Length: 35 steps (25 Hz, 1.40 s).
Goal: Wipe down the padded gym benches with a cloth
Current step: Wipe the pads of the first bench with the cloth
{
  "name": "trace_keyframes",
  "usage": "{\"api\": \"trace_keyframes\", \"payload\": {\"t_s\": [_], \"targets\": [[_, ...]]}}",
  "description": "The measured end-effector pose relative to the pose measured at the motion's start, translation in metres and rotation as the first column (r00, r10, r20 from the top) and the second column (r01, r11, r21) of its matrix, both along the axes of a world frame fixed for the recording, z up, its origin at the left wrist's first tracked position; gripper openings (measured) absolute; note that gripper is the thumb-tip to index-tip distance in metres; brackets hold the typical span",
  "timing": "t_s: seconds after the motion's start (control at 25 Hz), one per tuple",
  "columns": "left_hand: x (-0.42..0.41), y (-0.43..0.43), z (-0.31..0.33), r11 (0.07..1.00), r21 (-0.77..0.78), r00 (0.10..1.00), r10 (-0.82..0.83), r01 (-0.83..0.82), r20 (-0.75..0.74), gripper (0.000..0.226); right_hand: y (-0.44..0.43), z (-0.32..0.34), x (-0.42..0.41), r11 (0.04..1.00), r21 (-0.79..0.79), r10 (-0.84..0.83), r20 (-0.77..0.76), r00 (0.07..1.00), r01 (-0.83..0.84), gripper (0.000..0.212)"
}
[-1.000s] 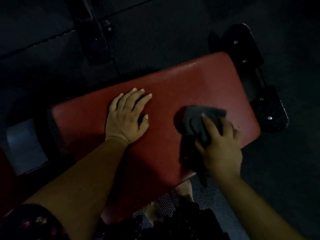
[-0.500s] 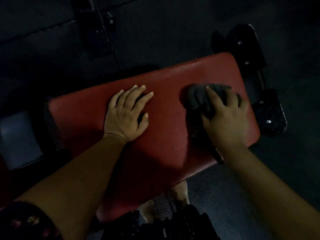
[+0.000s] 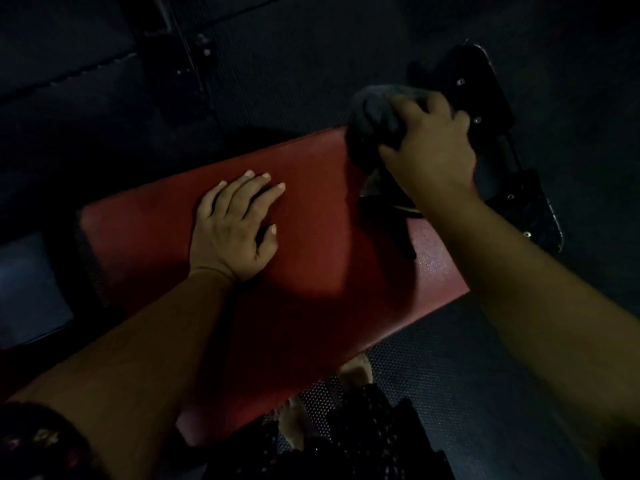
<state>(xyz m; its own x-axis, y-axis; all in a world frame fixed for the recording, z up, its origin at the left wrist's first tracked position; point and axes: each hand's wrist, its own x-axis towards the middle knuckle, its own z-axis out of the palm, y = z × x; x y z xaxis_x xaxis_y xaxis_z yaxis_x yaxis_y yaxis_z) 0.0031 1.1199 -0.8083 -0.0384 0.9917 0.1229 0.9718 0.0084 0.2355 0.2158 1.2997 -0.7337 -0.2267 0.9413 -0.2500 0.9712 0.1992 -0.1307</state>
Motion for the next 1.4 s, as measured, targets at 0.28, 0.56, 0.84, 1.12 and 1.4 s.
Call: {"api": "trace_keyframes", "payload": {"t_s": [0.28,0.56,0.84,1.12,1.4], "targets": [[0.002,0.000,0.003,1.000,-0.029,1.000,0.012,-0.012,-0.001,0.054,-0.111,0.003,0.105,0.995,-0.032,-0.095,0.016,0.995,0.095,0.071],[0.002,0.000,0.000,1.000,-0.019,1.000,0.014,-0.014,0.012,0.052,-0.180,0.008,0.159,0.925,-0.091,-0.370,0.017,0.929,0.370,0.066],[0.002,0.000,0.001,1.000,-0.029,1.000,0.010,-0.009,0.021,0.054,-0.041,-0.003,0.092,0.994,0.084,-0.076,0.051,0.996,0.072,0.060],[0.003,0.001,0.004,0.999,-0.032,1.000,0.015,-0.014,0.013,0.055,0.066,0.000,0.021,1.000,-0.014,-0.010,0.005,1.000,0.010,0.057],[0.003,0.001,0.007,0.999,-0.038,1.000,0.012,-0.011,0.012,0.055,0.005,-0.014,0.085,0.975,-0.115,-0.209,-0.176,0.962,0.191,0.063]]}}
